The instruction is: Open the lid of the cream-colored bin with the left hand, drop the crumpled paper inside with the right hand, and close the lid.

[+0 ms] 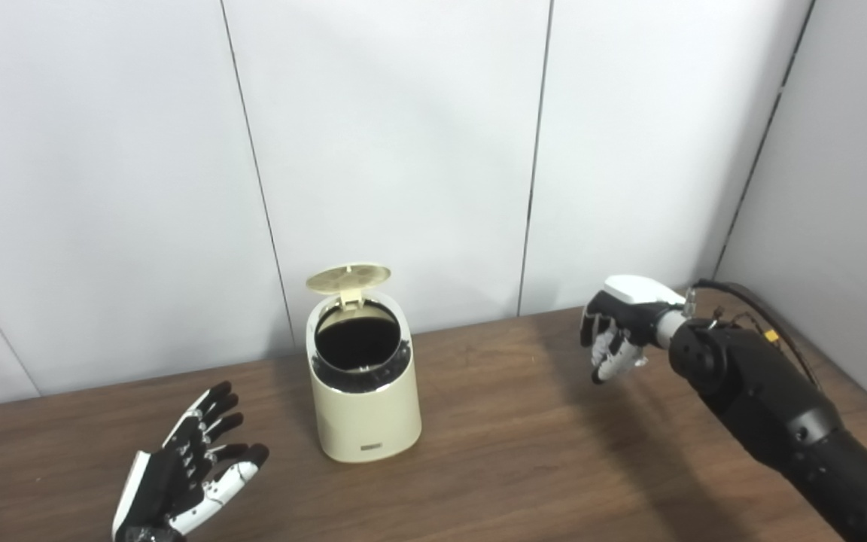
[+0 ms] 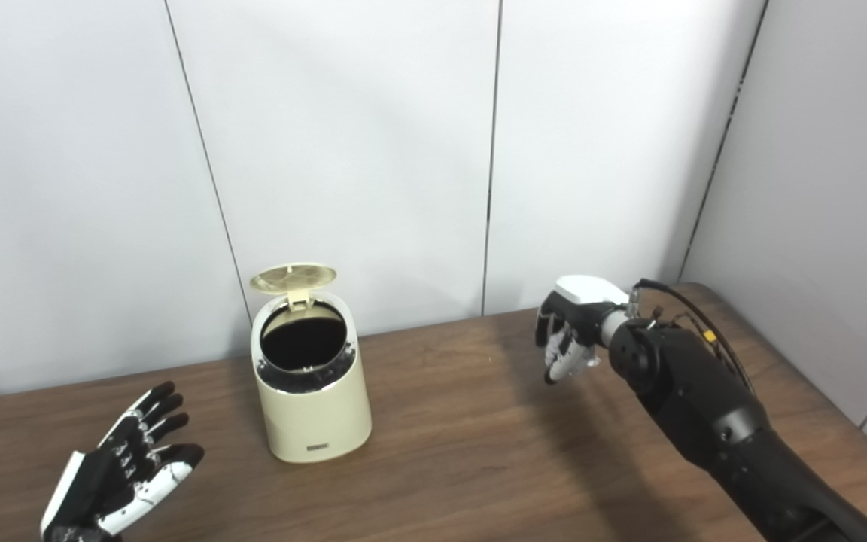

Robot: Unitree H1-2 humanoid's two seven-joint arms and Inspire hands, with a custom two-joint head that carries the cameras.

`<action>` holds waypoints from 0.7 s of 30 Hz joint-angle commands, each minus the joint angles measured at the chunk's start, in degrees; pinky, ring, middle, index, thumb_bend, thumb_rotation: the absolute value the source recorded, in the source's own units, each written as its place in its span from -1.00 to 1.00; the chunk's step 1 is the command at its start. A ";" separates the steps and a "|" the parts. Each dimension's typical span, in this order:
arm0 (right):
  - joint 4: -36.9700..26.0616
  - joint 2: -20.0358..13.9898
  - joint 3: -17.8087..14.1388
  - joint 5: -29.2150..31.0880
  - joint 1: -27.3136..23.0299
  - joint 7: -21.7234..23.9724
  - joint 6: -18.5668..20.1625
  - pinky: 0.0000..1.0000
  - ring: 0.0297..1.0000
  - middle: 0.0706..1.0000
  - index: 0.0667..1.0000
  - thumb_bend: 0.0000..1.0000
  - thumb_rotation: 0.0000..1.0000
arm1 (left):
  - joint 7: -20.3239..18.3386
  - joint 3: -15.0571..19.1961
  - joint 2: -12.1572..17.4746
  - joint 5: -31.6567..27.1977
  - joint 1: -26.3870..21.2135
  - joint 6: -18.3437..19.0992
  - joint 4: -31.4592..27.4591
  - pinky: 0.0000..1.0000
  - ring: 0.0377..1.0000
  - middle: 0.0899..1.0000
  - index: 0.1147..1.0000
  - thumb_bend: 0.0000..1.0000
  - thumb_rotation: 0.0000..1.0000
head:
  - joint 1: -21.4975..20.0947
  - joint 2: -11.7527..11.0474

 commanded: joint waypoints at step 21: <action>-21.91 2.78 -2.40 1.00 -6.51 6.54 1.27 -0.13 -0.19 -0.06 -0.11 0.04 -1.00 | 0.45 -1.28 -0.73 0.89 -1.69 -2.05 0.19 0.55 0.73 0.79 0.86 0.34 -0.50 | 4.85 -1.32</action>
